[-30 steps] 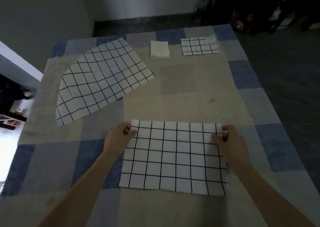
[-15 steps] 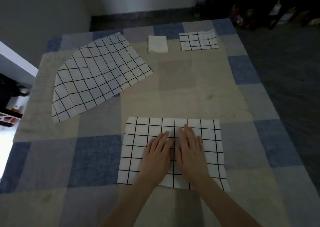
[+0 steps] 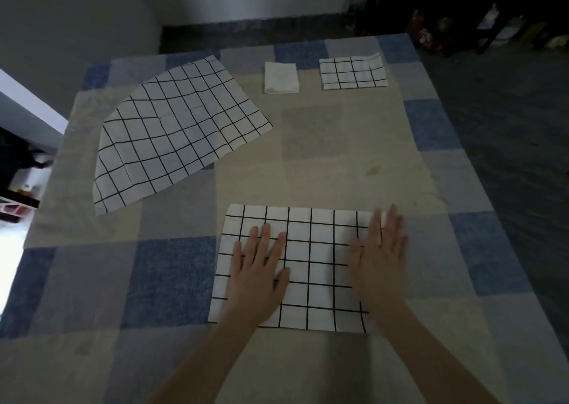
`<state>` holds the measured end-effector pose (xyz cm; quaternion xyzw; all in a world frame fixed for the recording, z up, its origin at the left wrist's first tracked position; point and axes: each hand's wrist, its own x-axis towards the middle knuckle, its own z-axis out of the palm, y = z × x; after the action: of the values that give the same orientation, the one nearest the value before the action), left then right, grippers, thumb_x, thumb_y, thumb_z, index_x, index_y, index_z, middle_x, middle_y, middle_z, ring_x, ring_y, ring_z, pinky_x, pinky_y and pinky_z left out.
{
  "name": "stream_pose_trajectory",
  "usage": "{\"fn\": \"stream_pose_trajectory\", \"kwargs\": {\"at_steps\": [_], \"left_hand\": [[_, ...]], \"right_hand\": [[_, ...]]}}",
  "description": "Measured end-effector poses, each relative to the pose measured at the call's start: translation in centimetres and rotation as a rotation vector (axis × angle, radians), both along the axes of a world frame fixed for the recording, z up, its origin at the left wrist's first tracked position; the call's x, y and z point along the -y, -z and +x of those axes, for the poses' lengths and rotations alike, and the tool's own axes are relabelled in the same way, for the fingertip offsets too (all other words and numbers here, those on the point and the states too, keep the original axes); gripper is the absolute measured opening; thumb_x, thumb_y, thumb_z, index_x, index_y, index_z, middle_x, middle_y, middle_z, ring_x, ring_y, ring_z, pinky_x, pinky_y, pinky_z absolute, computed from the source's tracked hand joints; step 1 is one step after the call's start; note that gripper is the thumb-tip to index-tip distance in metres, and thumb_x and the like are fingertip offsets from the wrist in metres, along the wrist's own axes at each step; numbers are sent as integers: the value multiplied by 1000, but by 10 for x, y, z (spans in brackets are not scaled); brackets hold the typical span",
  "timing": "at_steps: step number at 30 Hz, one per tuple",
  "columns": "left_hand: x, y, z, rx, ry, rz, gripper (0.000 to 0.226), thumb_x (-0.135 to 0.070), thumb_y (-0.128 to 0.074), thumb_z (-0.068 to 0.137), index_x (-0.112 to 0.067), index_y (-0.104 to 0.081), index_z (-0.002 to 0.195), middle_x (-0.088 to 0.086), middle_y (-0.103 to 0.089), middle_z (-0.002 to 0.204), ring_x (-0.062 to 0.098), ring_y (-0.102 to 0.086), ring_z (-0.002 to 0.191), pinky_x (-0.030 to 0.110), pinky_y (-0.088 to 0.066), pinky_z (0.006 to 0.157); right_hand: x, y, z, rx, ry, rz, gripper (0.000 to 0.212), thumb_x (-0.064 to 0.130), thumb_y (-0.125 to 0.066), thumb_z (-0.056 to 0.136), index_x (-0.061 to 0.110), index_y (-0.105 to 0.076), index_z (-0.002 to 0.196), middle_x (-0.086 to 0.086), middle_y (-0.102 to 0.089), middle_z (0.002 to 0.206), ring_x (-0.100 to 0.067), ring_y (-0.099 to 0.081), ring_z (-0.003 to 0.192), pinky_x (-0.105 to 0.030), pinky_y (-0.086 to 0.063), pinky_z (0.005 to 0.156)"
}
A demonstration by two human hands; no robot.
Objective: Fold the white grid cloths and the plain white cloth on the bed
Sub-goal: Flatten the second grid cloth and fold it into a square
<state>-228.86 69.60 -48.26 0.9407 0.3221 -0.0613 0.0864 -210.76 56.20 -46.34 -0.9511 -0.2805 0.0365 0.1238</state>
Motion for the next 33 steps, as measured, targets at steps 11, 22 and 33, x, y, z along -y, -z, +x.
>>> {"fn": "stream_pose_trajectory", "kwargs": {"at_steps": [11, 22, 33], "left_hand": [[0, 0, 0, 5, -9, -2, 58, -39, -11, 100, -30, 6, 154, 1, 8, 163, 22, 13, 149, 51, -7, 119], [0, -2, -1, 33, -14, -10, 58, -41, -10, 99, -31, 10, 153, 0, 11, 162, 21, 16, 148, 50, -6, 120], [0, 0, -2, 27, 9, 7, 57, -41, -10, 100, -29, 2, 155, 1, 5, 163, 21, 11, 149, 51, -9, 120]], "right_hand": [[-8, 26, -85, -91, -297, -56, 59, 38, -26, 100, 13, -18, 153, -5, -11, 161, -20, -7, 148, -48, -12, 117], [89, 22, -27, -10, 22, -118, 63, 40, -19, 97, 8, -20, 151, -13, -19, 158, -28, -16, 146, -55, -17, 115], [12, 25, -102, -61, -430, -75, 62, 39, -30, 99, 15, -14, 153, -5, -7, 162, -22, -4, 149, -51, -14, 114]]}}
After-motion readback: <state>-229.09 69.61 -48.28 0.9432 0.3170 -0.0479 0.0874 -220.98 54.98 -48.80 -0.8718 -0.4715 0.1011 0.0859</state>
